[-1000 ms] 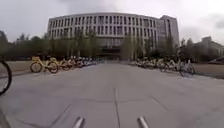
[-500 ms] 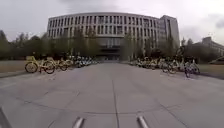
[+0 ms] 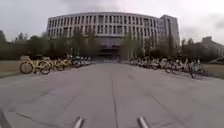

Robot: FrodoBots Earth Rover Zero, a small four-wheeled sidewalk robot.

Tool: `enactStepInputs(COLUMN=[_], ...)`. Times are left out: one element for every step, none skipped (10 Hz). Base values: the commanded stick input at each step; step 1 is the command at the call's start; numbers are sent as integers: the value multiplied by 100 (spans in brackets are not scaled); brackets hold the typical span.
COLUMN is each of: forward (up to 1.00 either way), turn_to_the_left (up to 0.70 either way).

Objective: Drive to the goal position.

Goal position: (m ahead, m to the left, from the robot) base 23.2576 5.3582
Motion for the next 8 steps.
enactStepInputs(forward=[70, 70, 70, 70, 70, 70, 70, 70], turn_to_the_left=[0, 0, 0, 0, 0, 0, 0, 0])
